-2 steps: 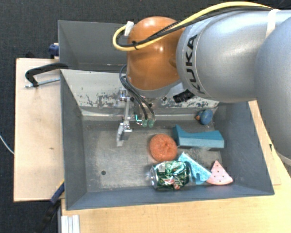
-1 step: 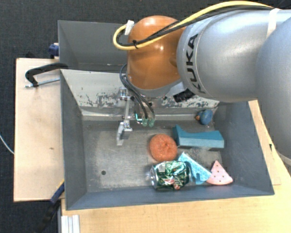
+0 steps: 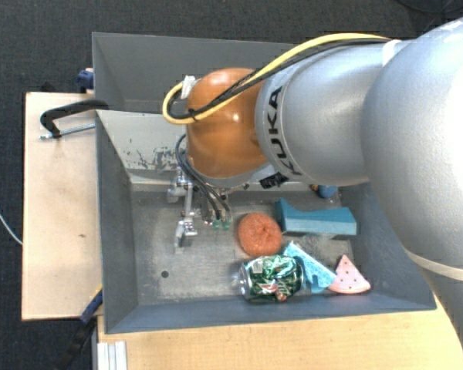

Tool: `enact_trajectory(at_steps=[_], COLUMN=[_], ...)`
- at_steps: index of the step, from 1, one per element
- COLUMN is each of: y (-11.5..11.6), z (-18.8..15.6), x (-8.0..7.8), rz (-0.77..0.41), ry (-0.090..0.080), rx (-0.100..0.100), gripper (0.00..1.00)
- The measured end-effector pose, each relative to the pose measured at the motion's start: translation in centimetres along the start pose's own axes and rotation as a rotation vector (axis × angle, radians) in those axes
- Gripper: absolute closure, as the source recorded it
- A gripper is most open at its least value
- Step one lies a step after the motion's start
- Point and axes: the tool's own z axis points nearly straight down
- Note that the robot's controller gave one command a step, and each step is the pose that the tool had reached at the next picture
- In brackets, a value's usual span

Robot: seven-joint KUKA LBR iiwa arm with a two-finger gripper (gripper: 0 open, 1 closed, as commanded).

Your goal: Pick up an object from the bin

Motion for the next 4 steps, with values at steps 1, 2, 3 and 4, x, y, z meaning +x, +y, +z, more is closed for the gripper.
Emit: enact_trajectory(at_steps=[1, 2, 3, 4], y=[-3.6, -8.9, -9.4, -18.1], z=[-0.6, -5.9, -1.8, 6.8], x=[0.9, 0.3, 0.5, 1.2], rz=[-0.007, 0.014, 0.02, -0.101], ry=[0.018, 0.0, -0.003, 0.0], rx=[0.001, 0.001, 0.0, 0.001], gripper=[0.0, 0.0, 0.0, 1.0])
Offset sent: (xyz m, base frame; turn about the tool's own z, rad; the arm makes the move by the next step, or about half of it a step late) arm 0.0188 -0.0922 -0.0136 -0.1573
